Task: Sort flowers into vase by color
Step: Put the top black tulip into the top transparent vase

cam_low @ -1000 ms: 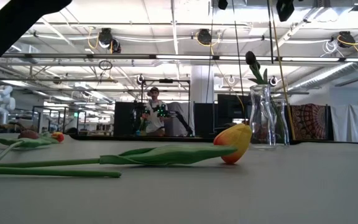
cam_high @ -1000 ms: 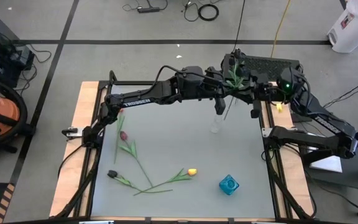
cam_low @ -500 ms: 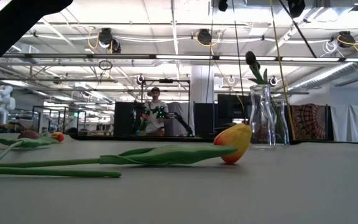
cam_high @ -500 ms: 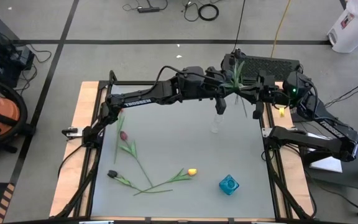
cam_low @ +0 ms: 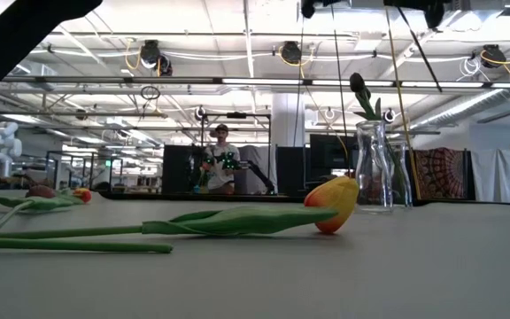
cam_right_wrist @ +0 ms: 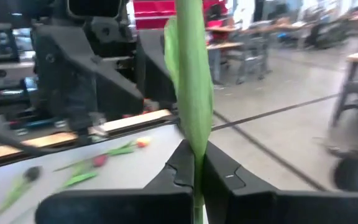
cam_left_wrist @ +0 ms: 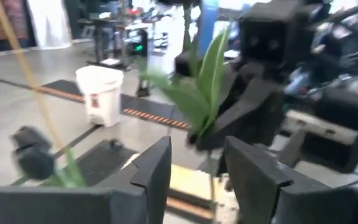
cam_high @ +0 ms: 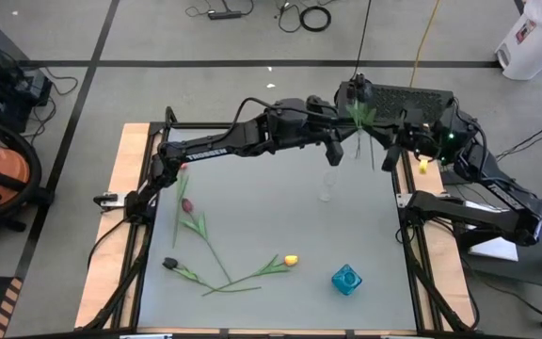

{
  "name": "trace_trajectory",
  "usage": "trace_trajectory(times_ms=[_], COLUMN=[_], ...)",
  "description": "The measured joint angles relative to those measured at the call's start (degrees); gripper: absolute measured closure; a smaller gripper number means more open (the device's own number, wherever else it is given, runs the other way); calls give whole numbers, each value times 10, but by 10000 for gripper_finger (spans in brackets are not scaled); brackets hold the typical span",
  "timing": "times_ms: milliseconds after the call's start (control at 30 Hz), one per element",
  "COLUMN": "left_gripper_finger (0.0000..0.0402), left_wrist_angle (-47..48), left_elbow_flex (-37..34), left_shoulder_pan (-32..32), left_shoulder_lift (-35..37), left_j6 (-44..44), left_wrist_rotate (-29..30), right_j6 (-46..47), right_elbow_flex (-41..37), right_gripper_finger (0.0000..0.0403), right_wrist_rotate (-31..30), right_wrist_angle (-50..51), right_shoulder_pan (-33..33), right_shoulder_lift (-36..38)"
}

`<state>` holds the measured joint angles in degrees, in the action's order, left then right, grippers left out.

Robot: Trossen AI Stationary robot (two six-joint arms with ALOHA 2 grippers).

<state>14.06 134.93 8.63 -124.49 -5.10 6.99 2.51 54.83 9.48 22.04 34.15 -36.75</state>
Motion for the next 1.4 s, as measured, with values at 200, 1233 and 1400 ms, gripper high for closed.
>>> trace_trajectory(times_ms=[200,1233,1400], left_gripper_finger=[240,239,239], left_wrist_angle=[86,508,563], left_elbow_flex=[0,0,0], left_shoulder_pan=[5,142,156], left_shoulder_lift=[16,219,254], left_j6=[29,40,39], left_wrist_rotate=[79,230,237], right_j6=[-25,9,13], right_elbow_flex=[0,-92,-173], right_gripper_finger=[403,402,402], right_wrist_rotate=[-112,-330,-301], right_wrist_angle=[0,7,-104], right_shoulder_pan=[0,0,0], right_shoulder_lift=[30,257,247])
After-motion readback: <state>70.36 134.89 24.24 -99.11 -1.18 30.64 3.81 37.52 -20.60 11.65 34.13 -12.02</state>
